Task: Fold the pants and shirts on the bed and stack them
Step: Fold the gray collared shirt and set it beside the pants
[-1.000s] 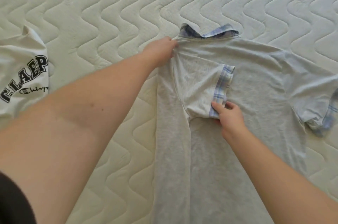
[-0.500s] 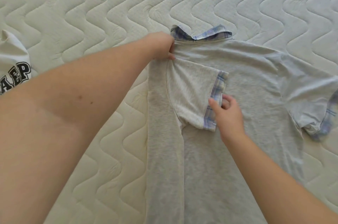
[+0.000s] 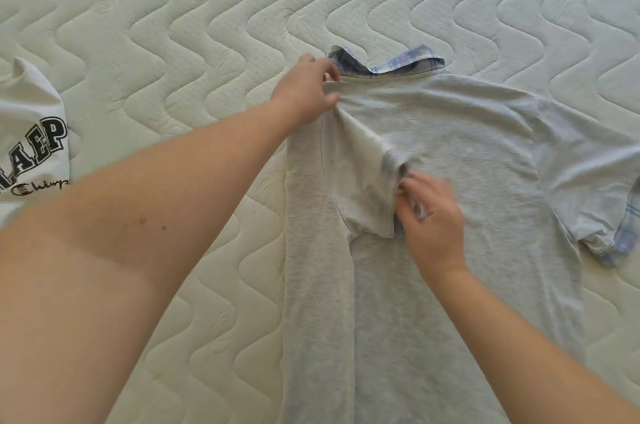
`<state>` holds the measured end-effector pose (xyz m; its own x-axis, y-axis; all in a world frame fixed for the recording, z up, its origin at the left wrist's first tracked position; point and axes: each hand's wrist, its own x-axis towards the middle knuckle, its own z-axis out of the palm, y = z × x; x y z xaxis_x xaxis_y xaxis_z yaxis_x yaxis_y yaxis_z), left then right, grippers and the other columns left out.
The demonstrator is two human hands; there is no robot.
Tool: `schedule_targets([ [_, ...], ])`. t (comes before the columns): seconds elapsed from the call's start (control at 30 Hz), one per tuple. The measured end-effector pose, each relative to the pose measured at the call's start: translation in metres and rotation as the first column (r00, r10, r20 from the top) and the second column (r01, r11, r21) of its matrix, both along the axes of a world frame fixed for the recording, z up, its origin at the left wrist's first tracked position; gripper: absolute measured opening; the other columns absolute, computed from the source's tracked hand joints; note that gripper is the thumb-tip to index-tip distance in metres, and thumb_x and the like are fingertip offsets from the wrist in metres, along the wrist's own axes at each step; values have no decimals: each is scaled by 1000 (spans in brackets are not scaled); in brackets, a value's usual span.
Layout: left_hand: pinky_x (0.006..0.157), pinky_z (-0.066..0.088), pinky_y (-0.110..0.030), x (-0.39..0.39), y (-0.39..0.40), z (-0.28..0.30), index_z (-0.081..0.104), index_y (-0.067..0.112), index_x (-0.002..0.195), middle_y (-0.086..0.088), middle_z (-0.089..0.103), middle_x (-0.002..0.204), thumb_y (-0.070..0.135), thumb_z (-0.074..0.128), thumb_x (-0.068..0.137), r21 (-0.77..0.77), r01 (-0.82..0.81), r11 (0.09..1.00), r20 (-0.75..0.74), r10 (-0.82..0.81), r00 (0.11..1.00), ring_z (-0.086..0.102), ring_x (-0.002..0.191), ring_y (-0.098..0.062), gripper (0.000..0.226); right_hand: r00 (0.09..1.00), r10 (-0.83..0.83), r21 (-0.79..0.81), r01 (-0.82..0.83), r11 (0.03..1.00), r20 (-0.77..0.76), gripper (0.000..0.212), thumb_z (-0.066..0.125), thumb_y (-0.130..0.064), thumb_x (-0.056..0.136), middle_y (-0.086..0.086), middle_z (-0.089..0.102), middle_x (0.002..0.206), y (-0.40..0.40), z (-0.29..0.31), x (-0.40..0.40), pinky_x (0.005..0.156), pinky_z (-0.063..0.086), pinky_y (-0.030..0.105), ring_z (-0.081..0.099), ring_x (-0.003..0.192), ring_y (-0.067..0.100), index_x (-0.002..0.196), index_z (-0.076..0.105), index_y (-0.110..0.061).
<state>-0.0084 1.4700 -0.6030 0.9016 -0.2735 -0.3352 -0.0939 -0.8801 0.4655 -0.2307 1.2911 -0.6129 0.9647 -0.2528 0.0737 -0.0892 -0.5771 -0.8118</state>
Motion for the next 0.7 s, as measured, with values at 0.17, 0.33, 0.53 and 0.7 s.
schedule_targets([
  [0.17, 68, 61, -42, -44, -1, 0, 63, 6, 75, -12, 71, 72, 43, 45, 96, -140, -415, 899, -252, 373, 893, 70, 61, -25, 47, 946, 325, -395, -298, 869, 2, 24, 77, -7, 82, 12, 68, 121, 18, -13, -15, 86, 52, 50, 64, 108, 36, 104, 78, -14],
  [0.33, 81, 58, -43, -105, 8, -19, 58, 18, 82, -7, 74, 81, 56, 63, 87, -71, -469, 880, -443, 393, 806, 72, 80, -26, 38, 933, 343, -315, -360, 878, -109, 48, 73, -5, 84, 13, 56, 139, 18, -14, -22, 103, 45, 48, 52, 127, 33, 130, 63, -12],
  [0.53, 71, 45, -26, -133, 2, -26, 58, 24, 79, 5, 62, 80, 37, 71, 87, -13, -396, 918, -447, 349, 824, 58, 76, -15, 20, 852, 79, -165, -190, 968, -517, 73, 71, -27, 88, 5, 51, 128, 11, -12, -19, 99, 42, 39, 49, 116, 23, 151, 33, -19],
  [0.7, 67, 36, -28, -138, 3, -22, 52, 18, 95, 8, 52, 78, 30, 55, 96, -76, -480, 874, -319, 434, 842, 54, 78, -18, 12, 810, 11, -96, -82, 992, -586, 27, 73, -28, 84, -8, 55, 81, 10, -4, -15, 61, 36, 28, 55, 78, 15, 108, 61, -27],
])
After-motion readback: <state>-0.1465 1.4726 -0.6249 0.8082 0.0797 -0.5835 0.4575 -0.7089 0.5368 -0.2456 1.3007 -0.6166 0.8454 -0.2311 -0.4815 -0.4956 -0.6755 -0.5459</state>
